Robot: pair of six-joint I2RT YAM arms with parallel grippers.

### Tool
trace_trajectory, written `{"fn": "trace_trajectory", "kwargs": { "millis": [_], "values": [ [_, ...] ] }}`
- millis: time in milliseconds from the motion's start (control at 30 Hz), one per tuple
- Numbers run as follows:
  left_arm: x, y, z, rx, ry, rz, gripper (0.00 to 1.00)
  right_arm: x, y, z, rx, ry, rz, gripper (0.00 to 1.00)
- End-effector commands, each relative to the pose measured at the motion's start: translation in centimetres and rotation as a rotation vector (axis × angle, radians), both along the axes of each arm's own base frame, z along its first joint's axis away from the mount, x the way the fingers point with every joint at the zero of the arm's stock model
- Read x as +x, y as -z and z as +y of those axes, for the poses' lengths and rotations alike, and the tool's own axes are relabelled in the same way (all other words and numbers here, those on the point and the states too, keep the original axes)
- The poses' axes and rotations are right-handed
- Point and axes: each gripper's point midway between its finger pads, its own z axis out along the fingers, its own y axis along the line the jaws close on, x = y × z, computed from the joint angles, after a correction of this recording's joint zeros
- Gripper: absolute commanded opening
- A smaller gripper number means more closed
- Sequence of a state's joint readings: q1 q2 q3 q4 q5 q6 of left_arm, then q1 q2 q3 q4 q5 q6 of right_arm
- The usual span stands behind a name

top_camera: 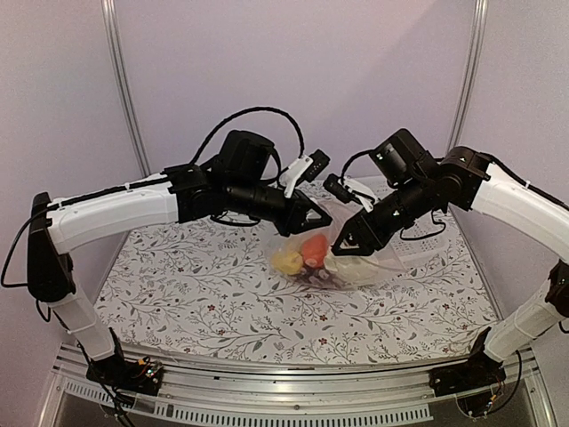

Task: Place the food in the zip-top bag and seal the zipper
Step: Pass from the left arm to the right

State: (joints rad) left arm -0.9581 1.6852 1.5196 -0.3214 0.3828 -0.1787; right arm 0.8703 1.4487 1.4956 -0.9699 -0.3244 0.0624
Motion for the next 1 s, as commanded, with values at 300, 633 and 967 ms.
{"fn": "trace_trajectory", "kwargs": {
  "millis": [300, 633, 967],
  "values": [
    [0.6, -1.4, 4.3, -0.025, -0.045, -0.089, 0.35, 1.2, -4.9, 1.7, 0.069, -0.039, -0.104, 0.0],
    [1.0, -4.3, 6.2, -0.199, -0.094, -0.172, 0.41, -0.5, -5.6, 2.4, 0.102, -0.107, -0.019, 0.0],
    [2.5, -3.1, 4.6, -0.219, -0.028, -0.108, 0.54, -1.2, -4.4, 2.8, 0.101, -0.137, 0.03, 0.01]
  ]
}}
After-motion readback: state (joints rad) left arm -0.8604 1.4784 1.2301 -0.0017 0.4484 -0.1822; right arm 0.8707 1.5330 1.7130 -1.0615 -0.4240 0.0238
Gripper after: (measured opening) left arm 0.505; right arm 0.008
